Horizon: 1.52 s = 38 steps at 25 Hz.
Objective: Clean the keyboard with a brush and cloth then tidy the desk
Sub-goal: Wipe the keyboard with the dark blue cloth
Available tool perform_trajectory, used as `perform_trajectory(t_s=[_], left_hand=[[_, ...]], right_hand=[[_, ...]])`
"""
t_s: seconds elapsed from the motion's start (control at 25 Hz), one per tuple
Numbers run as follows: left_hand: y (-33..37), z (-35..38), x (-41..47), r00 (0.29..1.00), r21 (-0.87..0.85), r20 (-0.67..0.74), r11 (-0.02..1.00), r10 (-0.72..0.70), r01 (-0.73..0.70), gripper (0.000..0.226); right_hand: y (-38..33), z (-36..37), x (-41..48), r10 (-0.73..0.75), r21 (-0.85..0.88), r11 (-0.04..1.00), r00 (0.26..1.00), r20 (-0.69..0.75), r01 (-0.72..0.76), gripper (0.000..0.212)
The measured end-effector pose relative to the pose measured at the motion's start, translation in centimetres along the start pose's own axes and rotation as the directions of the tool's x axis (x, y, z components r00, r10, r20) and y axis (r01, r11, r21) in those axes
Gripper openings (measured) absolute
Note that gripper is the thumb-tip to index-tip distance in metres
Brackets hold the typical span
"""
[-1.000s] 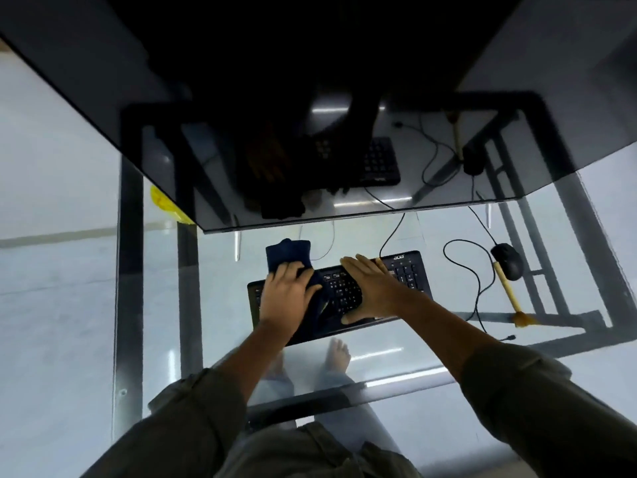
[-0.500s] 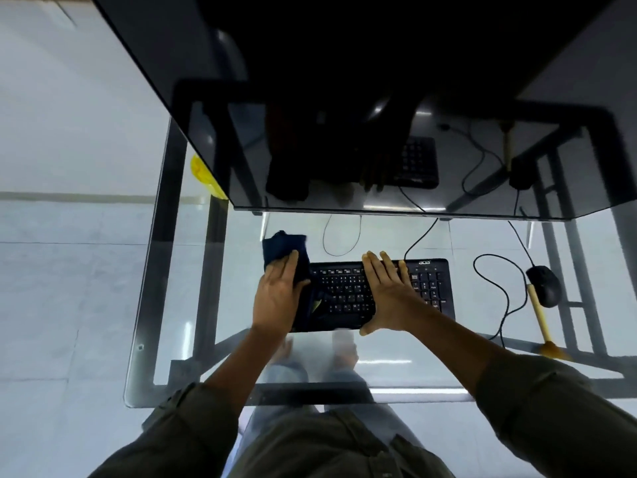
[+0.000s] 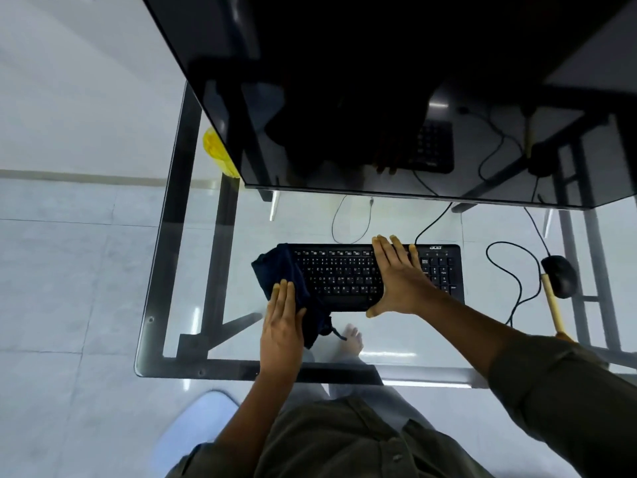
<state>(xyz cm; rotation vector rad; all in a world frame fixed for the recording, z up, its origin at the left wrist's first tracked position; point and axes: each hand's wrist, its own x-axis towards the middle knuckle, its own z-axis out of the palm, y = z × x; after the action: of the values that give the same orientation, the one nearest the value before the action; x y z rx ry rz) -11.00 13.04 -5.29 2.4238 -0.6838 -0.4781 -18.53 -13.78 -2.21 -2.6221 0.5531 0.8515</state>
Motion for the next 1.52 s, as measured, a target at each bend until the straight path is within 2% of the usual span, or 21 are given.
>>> perform_trajectory(t_s=[0.12,0.28,0.36,0.48,0.6,1.0,1.28,1.44,1.52], left_hand=[[1.1,0.0,3.4,0.999,-0.01,0.034,0.999,-0.038,0.038,0.058],[2.2,-0.6,11.2,0.997,0.079,0.073,0.996,-0.037,0.031,0.056],[1.7,-0.2,9.8,0.999,0.053,0.051,0.999,-0.016,0.014,0.056],[0.5,0.3,2.4,1.0,-0.014,0.015,1.0,0.017,-0.017,0.055],[-0.5,0.7,-1.4,0.999,-0.006,0.045,1.0,0.019,-0.019,0.058],[2.2,-0.5,10.9,0.996,0.041,0.058,0.997,0.066,-0.069,0.054],[-0.9,1.7,-0.3,0.989,-0.1,-0.146,0.994,0.034,-0.049,0.053],[-0.6,3.5,-2.4,0.984,-0.095,-0.175,0.995,0.023,-0.04,0.054],[0.5,4.6,-3.0,0.986,-0.084,-0.153,0.993,0.064,-0.078,0.056]], right_hand=[[-0.1,0.0,0.0,0.0,0.004,1.0,1.0,-0.017,0.0,0.156],[-0.1,-0.1,-0.1,0.0,-0.003,1.0,1.0,-0.02,0.0,0.155],[-0.1,-0.1,-0.3,-0.001,0.0,1.0,1.0,-0.018,0.001,0.155],[0.1,-0.1,-0.2,0.001,-0.005,1.0,0.999,-0.033,-0.001,0.155],[0.1,0.0,-0.1,0.003,0.001,1.0,0.999,-0.032,-0.003,0.156],[-0.1,0.1,-0.1,0.019,-0.001,1.0,0.999,-0.044,-0.019,0.156],[0.0,0.1,-0.3,0.008,0.007,1.0,0.998,-0.068,-0.008,0.154],[0.0,0.2,-0.3,0.003,0.0,1.0,0.997,-0.079,-0.003,0.154],[0.0,0.3,-0.3,-0.002,-0.006,1.0,0.997,-0.08,0.001,0.154]])
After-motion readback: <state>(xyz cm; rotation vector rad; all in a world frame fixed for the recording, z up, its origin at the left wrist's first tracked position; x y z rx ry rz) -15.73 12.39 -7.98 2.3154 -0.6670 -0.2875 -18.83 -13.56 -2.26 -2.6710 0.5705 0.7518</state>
